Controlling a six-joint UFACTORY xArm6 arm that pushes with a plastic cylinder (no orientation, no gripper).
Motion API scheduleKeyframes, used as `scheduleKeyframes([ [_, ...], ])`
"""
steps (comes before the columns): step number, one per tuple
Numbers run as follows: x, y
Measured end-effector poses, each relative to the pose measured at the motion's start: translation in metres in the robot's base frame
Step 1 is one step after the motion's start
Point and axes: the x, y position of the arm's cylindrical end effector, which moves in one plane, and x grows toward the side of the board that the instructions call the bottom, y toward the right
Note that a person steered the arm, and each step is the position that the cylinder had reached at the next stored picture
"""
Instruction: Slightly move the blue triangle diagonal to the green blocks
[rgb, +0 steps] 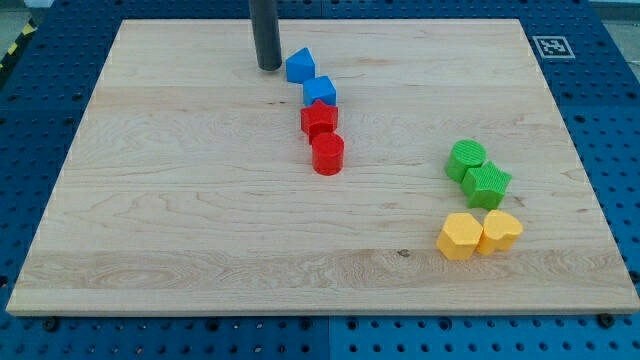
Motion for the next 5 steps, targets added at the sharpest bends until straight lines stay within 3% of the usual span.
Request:
scheduleKeyframes([
  [5,0.019,0.011],
])
